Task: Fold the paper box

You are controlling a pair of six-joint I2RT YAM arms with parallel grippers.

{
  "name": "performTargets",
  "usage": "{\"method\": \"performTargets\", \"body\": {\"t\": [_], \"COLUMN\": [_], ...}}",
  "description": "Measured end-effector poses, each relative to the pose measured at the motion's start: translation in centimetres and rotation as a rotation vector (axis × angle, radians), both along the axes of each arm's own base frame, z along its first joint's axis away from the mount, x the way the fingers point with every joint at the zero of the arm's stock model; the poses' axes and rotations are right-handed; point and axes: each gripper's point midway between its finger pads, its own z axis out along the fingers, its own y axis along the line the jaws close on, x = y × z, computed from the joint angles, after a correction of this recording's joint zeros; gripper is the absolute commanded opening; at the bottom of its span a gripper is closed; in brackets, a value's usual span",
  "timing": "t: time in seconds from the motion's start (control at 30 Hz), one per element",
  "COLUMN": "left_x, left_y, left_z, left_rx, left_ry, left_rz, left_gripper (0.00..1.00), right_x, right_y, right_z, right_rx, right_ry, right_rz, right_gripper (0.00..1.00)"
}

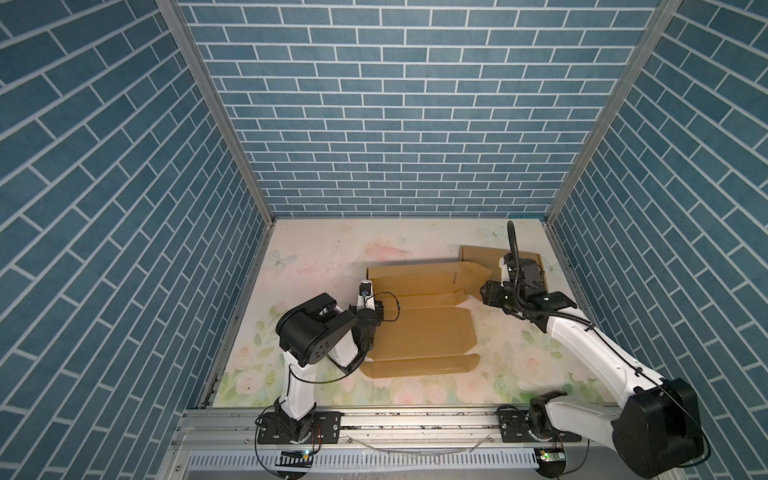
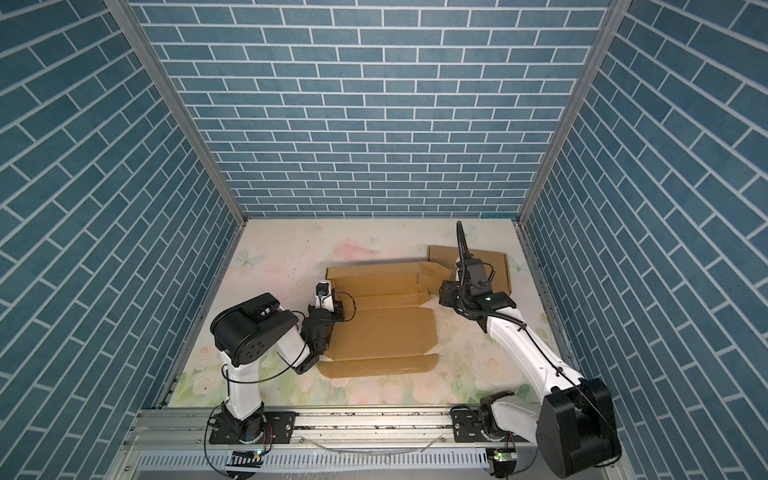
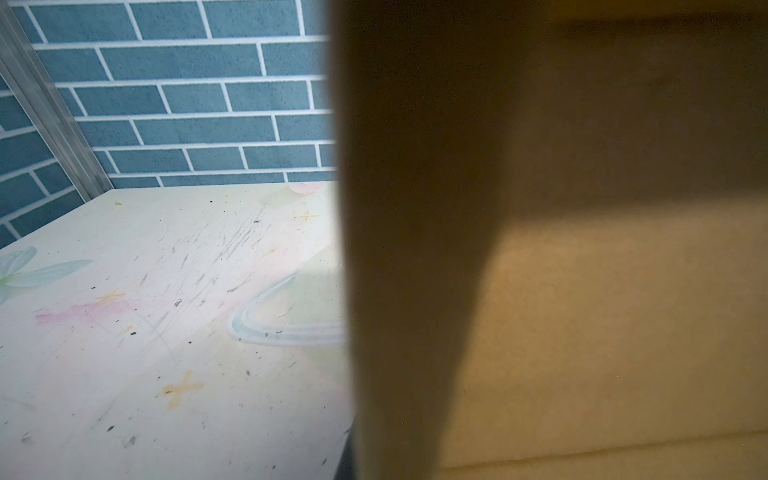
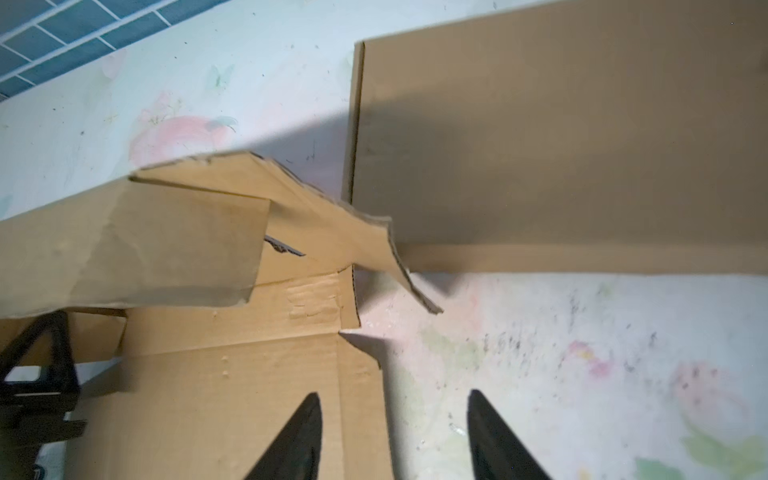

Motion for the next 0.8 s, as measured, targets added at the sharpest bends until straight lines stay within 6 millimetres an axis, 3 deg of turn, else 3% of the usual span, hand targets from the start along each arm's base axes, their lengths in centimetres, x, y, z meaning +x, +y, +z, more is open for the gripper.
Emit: {"method": "performTargets", "body": {"t": [0.13,0.23,0.37,0.47,0.53,0.8], "left_x": [0.0,0.0,0.0,0.0,0.0,0.0], "left_y": [0.0,0.0,0.0,0.0,0.0,0.3], "left_z": [0.0,0.0,0.0,0.0,0.0,0.0], "left_rx": [0.0,0.001,0.001,0.002,0.002,-0.01], "left_ry": [0.0,0.0,0.001,0.001,0.001,0.001], "left_rz": [0.0,-0.001,-0.001,0.0,0.002,0.021], "left_gripper": [0.0,0.0,0.0,0.0,0.0,0.0], "right_x": [1.0,2.1,3.2,3.0,2.8,1.6], "right_y": [-0.2,0.2,1.8,3.0,3.5,4.0], "right_z": [-0.2,-0.7,-0.9,-0.7,-0.5,2.1], "right_rx": [-0.125,-0.193,-0.226,-0.216,-0.213,-0.176], "right_ry": [-0.037,-0.053,-0.076,-0.097,-0.113,-0.178], "right_rz": [0.116,0.215,0.363,0.463,0.51,0.546], "right_gripper": [0.64,0.58,0.34,0.12,0.03,0.0]}}
